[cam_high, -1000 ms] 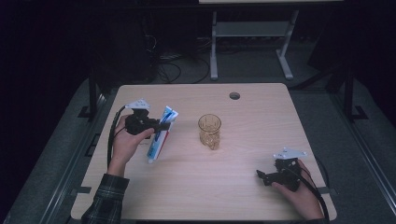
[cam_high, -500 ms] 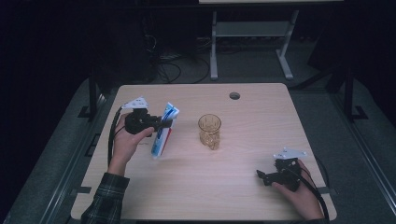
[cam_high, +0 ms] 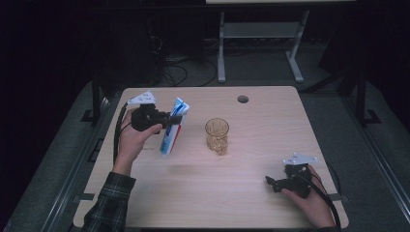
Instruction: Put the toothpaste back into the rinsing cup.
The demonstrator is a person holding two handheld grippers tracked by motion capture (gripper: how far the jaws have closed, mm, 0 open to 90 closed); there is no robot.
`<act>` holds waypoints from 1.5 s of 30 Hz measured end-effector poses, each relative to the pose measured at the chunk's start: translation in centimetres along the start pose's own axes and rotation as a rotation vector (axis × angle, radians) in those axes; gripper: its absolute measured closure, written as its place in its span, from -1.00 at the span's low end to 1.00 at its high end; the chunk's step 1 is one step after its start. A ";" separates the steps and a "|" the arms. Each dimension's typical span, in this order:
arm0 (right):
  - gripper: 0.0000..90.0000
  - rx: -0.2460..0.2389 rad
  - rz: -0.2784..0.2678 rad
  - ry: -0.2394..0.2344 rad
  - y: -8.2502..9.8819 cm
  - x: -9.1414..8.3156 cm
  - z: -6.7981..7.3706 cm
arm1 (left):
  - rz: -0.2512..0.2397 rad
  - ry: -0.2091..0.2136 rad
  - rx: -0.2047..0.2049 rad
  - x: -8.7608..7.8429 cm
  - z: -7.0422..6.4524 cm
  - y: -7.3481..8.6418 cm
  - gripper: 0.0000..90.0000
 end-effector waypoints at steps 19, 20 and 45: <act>-0.99 0.000 -0.001 -0.001 0.0 0.0 0.0 | -0.023 0.039 0.055 0.9 -0.7 -4.4 0.64; -0.99 0.001 0.000 -0.001 0.0 0.0 0.0 | -0.026 0.041 0.054 1.0 -0.7 -4.6 0.64; -0.99 0.000 -0.001 -0.001 0.0 0.0 0.0 | -0.046 0.080 0.124 4.3 -2.4 -9.0 0.64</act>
Point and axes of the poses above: each handheld gripper's, and its own axes: x roughly forward along the jaws, y roughly out of its underside, z roughly to its left, the point moved 6 cm from there along x, roughly forward along the jaws
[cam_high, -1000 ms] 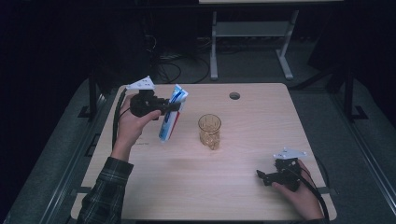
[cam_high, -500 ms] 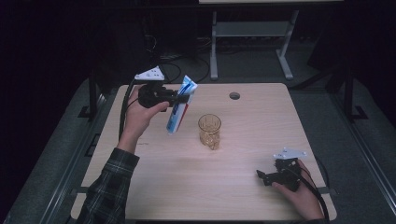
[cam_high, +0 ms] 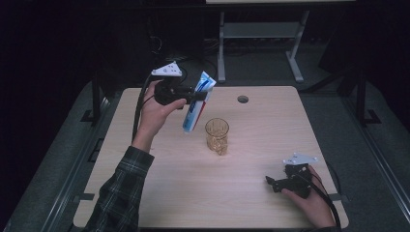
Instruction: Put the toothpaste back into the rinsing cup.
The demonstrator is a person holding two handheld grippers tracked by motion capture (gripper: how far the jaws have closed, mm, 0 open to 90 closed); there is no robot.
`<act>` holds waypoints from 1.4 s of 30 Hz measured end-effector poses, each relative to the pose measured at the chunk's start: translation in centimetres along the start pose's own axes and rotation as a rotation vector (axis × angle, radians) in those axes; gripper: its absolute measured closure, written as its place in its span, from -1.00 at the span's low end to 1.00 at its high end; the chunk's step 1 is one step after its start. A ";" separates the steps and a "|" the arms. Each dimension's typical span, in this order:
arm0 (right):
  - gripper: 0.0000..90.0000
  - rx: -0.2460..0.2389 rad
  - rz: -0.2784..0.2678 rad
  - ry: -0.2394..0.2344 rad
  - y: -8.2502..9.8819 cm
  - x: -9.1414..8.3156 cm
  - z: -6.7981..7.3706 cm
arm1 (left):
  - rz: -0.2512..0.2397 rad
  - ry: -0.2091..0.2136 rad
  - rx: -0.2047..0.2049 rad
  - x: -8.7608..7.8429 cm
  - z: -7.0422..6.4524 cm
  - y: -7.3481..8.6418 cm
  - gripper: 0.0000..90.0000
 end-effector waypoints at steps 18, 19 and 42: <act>-0.99 0.000 0.000 0.000 0.0 0.0 0.0 | -0.028 0.042 0.013 3.3 -0.3 -1.3 0.64; -0.99 0.000 0.000 0.000 0.0 0.0 0.0 | -0.027 0.043 0.013 3.4 -0.2 -1.3 0.64; -0.99 0.002 0.001 0.001 0.0 0.0 0.0 | -0.024 0.073 0.008 7.3 -0.2 -1.0 0.63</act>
Point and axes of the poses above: each handheld gripper's, and its own axes: x roughly forward along the jaws, y roughly out of its underside, z roughly to its left, the point moved 6 cm from there along x, roughly forward along the jaws
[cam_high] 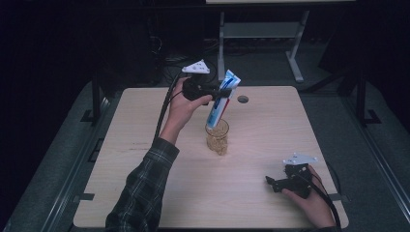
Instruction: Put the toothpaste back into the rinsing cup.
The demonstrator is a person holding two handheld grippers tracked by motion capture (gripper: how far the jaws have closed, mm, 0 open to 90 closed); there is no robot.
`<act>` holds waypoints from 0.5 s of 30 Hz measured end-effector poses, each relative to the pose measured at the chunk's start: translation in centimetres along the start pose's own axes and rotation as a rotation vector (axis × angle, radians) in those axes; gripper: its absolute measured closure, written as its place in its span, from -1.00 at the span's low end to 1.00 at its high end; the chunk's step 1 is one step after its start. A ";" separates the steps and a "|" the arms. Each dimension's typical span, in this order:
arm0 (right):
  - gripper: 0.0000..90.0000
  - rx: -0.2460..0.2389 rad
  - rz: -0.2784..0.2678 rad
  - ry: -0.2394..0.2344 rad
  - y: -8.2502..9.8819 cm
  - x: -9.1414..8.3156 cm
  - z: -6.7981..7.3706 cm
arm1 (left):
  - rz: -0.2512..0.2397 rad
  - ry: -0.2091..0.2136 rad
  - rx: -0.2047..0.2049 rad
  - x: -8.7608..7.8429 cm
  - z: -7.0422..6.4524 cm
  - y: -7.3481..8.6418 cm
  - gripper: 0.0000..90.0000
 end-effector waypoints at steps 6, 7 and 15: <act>-0.99 -0.004 -0.002 0.002 0.0 0.0 0.0 | 0.010 0.011 0.005 0.8 0.0 0.6 0.63; -0.99 -0.005 -0.002 0.002 0.0 0.0 0.0 | 0.014 0.012 0.004 1.0 0.0 0.7 0.63; -0.99 -0.003 -0.003 0.000 0.0 0.0 0.0 | 0.036 0.020 0.016 1.9 -0.1 1.6 0.63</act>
Point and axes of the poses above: each handheld gripper's, and its own axes: x roughly forward along the jaws, y roughly out of its underside, z roughly to its left, the point moved 6 cm from there along x, roughly forward along the jaws
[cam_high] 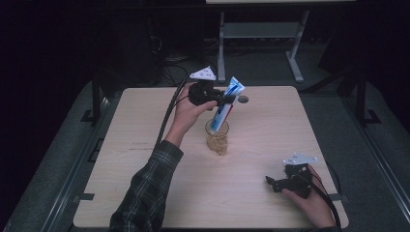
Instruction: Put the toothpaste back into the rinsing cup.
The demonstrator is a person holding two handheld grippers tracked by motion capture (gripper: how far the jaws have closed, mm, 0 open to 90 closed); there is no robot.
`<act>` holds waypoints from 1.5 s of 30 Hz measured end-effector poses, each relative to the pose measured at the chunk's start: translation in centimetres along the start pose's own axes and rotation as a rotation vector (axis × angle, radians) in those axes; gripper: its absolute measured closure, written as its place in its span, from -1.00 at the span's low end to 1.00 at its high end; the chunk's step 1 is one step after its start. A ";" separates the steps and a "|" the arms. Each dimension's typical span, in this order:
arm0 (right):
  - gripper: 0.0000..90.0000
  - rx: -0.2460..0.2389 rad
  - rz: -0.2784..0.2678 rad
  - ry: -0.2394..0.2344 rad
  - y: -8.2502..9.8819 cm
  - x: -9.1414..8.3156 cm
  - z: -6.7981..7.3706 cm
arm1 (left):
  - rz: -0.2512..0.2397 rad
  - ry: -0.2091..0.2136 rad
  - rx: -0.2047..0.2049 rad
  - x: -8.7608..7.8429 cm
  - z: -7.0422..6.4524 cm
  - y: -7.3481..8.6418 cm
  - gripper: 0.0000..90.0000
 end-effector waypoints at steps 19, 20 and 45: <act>-0.99 0.001 0.001 -0.001 0.0 0.0 0.0 | 0.024 0.000 -0.031 0.7 0.4 2.8 0.63; -0.99 0.001 0.001 -0.001 0.0 0.0 0.0 | 0.026 0.000 -0.033 0.7 0.4 2.9 0.63; -0.99 -0.001 0.001 0.001 0.0 0.0 0.0 | 0.049 -0.014 -0.058 1.0 0.7 5.7 0.62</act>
Point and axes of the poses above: each handheld gripper's, and its own axes: x roughly forward along the jaws, y roughly out of its underside, z roughly to its left, the point moved 6 cm from there along x, roughly forward along the jaws
